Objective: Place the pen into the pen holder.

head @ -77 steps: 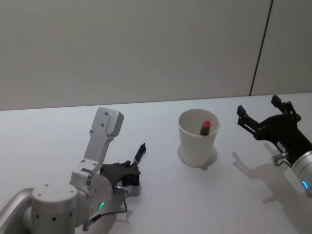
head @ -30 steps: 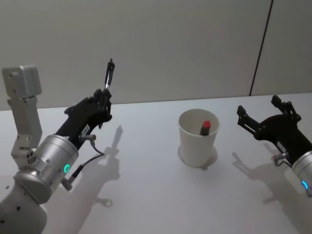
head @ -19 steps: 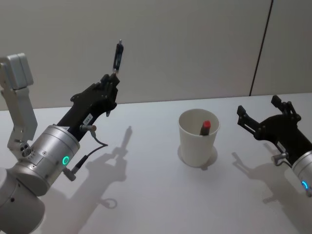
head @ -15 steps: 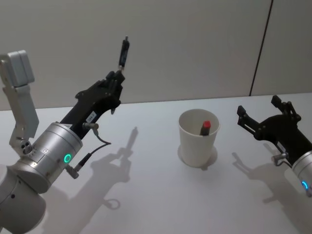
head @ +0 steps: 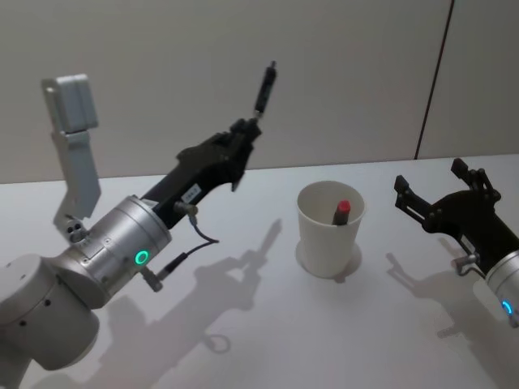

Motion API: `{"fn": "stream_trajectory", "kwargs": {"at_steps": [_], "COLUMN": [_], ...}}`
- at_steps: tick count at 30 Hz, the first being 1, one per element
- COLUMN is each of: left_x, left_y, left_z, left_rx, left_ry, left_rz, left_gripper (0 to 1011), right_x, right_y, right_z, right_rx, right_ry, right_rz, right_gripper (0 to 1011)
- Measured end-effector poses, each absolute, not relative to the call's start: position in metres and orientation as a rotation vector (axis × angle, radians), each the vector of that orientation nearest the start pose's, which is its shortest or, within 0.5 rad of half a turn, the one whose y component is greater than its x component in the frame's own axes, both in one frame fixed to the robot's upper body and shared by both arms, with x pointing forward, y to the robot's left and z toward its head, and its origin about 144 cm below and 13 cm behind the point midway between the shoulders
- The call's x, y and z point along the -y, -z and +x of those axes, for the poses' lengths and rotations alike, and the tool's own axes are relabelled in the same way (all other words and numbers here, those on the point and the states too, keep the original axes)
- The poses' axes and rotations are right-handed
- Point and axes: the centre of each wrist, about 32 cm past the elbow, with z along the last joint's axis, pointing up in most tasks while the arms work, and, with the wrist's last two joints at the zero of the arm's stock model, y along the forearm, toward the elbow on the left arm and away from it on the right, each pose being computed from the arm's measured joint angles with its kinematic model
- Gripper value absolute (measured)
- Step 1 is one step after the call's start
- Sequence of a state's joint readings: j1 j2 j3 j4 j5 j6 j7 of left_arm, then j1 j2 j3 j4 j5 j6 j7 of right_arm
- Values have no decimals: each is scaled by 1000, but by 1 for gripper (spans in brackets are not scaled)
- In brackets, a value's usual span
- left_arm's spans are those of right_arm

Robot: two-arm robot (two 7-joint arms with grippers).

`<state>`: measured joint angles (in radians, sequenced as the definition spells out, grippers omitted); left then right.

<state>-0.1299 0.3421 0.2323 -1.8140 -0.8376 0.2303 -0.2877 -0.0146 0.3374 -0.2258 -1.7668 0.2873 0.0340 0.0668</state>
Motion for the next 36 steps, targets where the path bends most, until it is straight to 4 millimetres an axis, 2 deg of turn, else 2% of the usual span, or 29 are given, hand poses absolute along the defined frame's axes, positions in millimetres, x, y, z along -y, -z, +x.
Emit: {"fn": "stream_trajectory", "kwargs": {"at_steps": [13, 36], "left_x": [-211, -198], "left_y": [-1242, -1236], "left_z": [492, 499], "left_rx": [-316, -211], "left_ry": [-686, -711], "left_rz": [-284, -243], "left_gripper": [119, 119], "right_x": [237, 237], "right_y": [-1189, -1189], "right_z": [443, 443], "right_rx": [75, 75], "right_ry": [1230, 1230], "right_rz": [26, 26], "right_gripper": [1002, 1001]}}
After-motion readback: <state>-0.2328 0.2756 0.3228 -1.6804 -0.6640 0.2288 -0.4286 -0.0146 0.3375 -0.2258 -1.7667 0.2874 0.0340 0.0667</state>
